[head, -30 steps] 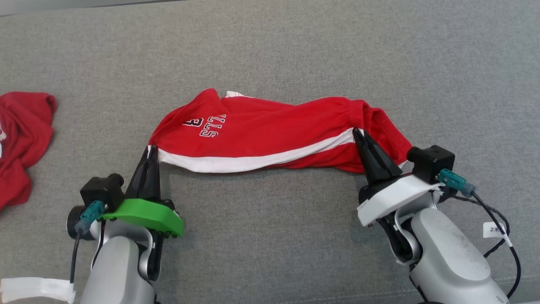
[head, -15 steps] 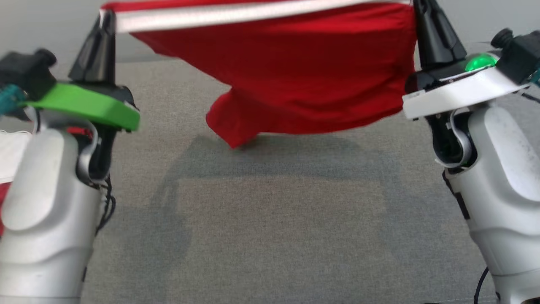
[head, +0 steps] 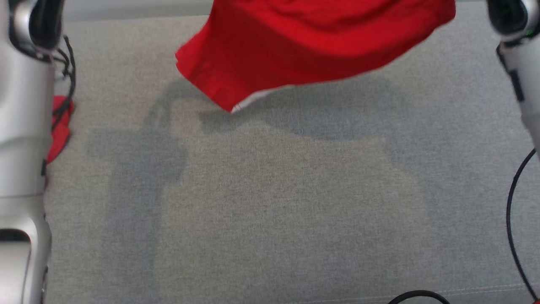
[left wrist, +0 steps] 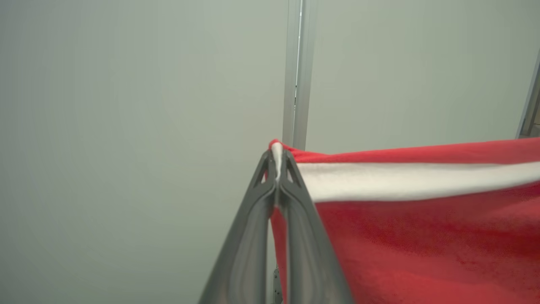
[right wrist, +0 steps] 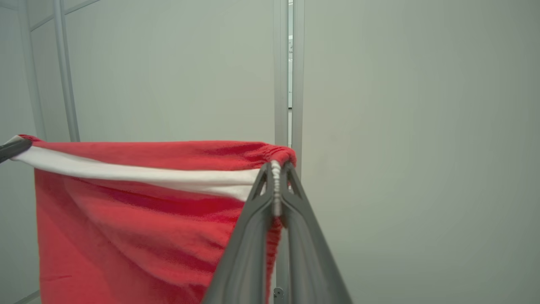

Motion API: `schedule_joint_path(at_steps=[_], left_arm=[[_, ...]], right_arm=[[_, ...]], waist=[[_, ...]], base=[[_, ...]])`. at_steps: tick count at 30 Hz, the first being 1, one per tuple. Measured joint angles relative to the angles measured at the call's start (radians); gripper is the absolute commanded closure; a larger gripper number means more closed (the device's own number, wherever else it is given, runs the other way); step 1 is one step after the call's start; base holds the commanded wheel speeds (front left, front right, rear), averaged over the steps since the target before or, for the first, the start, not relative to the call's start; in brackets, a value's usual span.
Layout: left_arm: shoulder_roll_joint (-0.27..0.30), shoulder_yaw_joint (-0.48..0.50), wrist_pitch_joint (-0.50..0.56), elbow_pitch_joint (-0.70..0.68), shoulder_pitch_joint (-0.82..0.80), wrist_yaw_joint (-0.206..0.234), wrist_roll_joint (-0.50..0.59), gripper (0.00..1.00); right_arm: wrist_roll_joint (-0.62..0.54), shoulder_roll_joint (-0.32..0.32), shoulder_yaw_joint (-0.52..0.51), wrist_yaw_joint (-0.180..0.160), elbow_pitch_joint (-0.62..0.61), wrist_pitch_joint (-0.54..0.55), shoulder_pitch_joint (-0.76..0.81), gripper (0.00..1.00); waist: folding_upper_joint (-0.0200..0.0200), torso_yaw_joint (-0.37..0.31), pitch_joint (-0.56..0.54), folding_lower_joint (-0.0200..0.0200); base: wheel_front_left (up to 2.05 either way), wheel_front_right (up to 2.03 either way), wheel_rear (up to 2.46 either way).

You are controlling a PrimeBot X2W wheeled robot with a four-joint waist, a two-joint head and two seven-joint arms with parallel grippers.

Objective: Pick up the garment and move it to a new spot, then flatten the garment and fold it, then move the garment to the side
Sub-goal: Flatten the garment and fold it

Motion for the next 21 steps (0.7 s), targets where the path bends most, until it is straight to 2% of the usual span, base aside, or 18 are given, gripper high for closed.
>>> schedule_joint_path(at_steps=[1,3,7,12,16,21], left_arm=[[0.0,0.0,0.0,0.0,0.0,0.0,0.0,1.0],[0.0,-0.008,-0.042,0.048,-0.091,0.012,0.035,1.0],[-0.035,-0.026,-0.162,0.13,-0.241,0.011,0.08,1.0],[-0.054,-0.012,-0.271,0.2,-0.311,-0.002,0.093,1.0],[-0.077,-0.005,-0.282,0.227,-0.272,-0.03,0.078,1.0],[-0.123,0.039,-0.286,0.175,-0.061,-0.045,0.066,1.0]], right_arm=[[0.0,0.0,0.0,0.0,0.0,0.0,0.0,1.0],[-0.022,-0.001,0.005,0.0,0.063,-0.001,-0.111,1.0],[-0.087,-0.004,-0.003,0.0,0.178,-0.092,-0.288,1.0],[-0.102,0.022,-0.018,0.0,0.268,-0.195,-0.385,1.0],[-0.096,0.001,0.03,0.0,0.293,-0.211,-0.338,1.0],[-0.008,-0.026,0.078,0.0,0.212,-0.216,-0.131,1.0]], waist=[[0.0,0.0,0.0,0.0],[0.0,0.001,0.051,0.0],[0.0,0.014,0.161,0.0001],[0.0,0.042,0.267,0.0002],[0.0,0.066,0.318,0.0002],[0.0,0.084,0.357,0.0003]], base=[[0.0,0.0,0.0],[0.0,0.0,0.0],[0.0,0.0,0.0],[0.0,0.0,0.0],[0.0,0.0,0.0],[0.0,0.0,0.0]])
